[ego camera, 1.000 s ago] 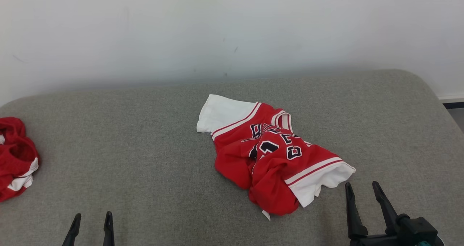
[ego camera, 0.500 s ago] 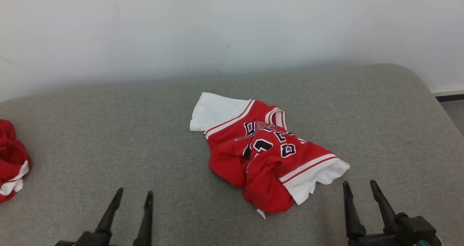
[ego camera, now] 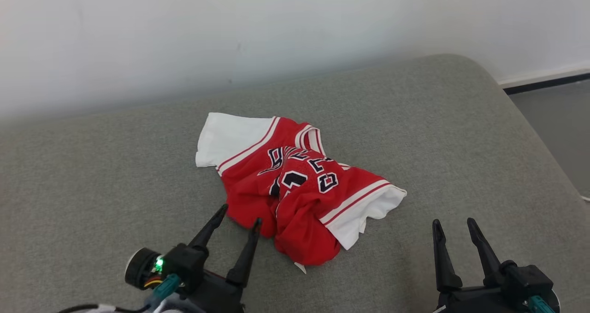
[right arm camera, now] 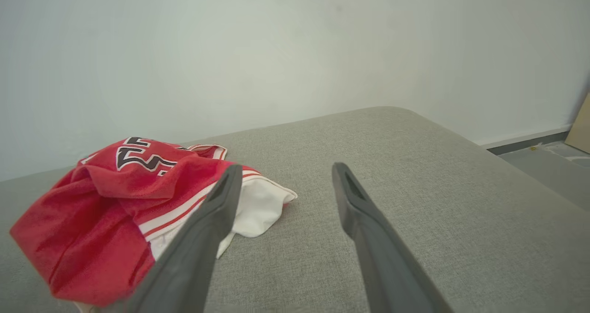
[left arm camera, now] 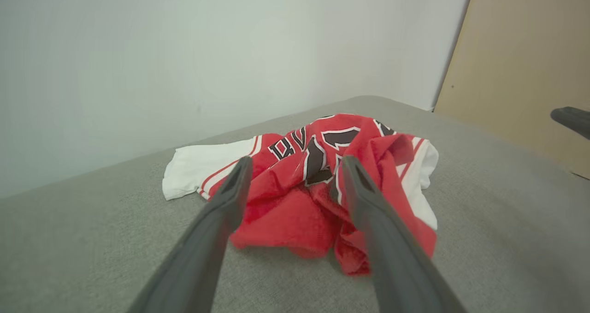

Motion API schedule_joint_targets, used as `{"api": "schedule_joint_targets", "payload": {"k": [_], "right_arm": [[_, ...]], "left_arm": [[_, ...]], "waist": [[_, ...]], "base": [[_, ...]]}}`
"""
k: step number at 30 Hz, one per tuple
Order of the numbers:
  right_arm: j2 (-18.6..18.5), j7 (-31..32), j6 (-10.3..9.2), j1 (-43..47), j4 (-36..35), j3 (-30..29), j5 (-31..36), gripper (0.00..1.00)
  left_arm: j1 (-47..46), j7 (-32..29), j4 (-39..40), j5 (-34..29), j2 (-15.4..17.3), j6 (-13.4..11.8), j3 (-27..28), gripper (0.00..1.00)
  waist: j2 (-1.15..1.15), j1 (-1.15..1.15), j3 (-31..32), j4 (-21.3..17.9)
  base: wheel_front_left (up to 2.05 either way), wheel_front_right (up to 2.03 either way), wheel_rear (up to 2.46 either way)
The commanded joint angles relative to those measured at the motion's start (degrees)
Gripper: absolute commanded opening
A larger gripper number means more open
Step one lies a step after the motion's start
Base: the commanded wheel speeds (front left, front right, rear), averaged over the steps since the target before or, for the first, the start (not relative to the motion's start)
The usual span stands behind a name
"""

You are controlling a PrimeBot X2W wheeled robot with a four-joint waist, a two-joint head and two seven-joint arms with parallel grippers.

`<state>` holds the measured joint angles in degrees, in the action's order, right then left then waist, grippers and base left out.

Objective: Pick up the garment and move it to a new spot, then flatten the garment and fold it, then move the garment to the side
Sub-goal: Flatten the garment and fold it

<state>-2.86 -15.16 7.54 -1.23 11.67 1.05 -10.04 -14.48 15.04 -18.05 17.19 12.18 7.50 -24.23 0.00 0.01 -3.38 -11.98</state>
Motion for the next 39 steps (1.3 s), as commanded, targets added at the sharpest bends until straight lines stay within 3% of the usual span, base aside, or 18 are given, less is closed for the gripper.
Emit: {"api": "schedule_joint_targets", "payload": {"k": [1,10,15,16,17,18,27,39], "right_arm": [[-0.06,-0.09,-0.10,-0.39,-0.17,-0.04,-0.34,1.00],[-0.05,-0.08,-0.10,-1.35,-0.49,-0.30,-1.10,1.00],[-0.05,-0.08,-0.10,-1.93,-0.28,-0.49,-1.49,1.00],[-0.06,-0.09,-0.10,-1.95,-0.26,-0.50,-1.46,1.00],[-0.06,-0.09,-0.10,-1.91,-0.23,-0.53,-1.38,1.00],[-0.06,-0.09,-0.10,-1.86,-0.23,-0.54,-1.28,1.00],[-0.06,-0.09,-0.10,-0.47,-0.10,-1.13,-2.41,1.00],[-0.07,-0.09,-0.10,0.60,0.67,-1.23,-2.50,1.00]], "left_arm": [[-1.54,0.12,-0.73,0.71,-0.07,-0.11,-1.12,1.00],[-5.95,0.12,-8.15,5.35,-1.34,-0.11,-12.29,1.00],[-7.16,0.12,-12.33,7.25,-2.47,-0.11,-15.05,1.00],[-7.49,0.12,-12.93,7.38,-2.69,-0.11,-14.65,0.55],[-7.85,0.12,-13.37,7.37,-2.87,-0.11,-14.21,0.32],[-8.16,0.12,-13.59,7.15,-3.09,-0.11,-13.68,0.00],[-8.55,0.12,-8.40,0.31,0.03,-0.30,-4.55,0.00],[-2.15,-2.62,-1.05,-2.53,6.75,-2.02,-3.71,0.00]], "waist": [[0.00,-0.01,-1.96,-2.28],[0.00,-0.01,-4.12,-3.82],[0.00,-0.01,-4.28,-3.56],[0.00,-0.01,-4.12,-3.39],[0.00,-0.01,-3.96,-3.20],[0.00,-0.01,-3.80,-2.95],[0.00,-0.01,-2.47,2.42],[0.00,-0.01,-0.85,5.68]], "base": [[0.00,0.00,0.00],[0.00,0.00,0.00],[0.00,0.00,0.00],[0.00,0.00,0.00],[0.00,0.00,0.00],[0.00,0.00,0.00],[0.00,0.00,0.00],[0.00,0.00,0.00]]}}
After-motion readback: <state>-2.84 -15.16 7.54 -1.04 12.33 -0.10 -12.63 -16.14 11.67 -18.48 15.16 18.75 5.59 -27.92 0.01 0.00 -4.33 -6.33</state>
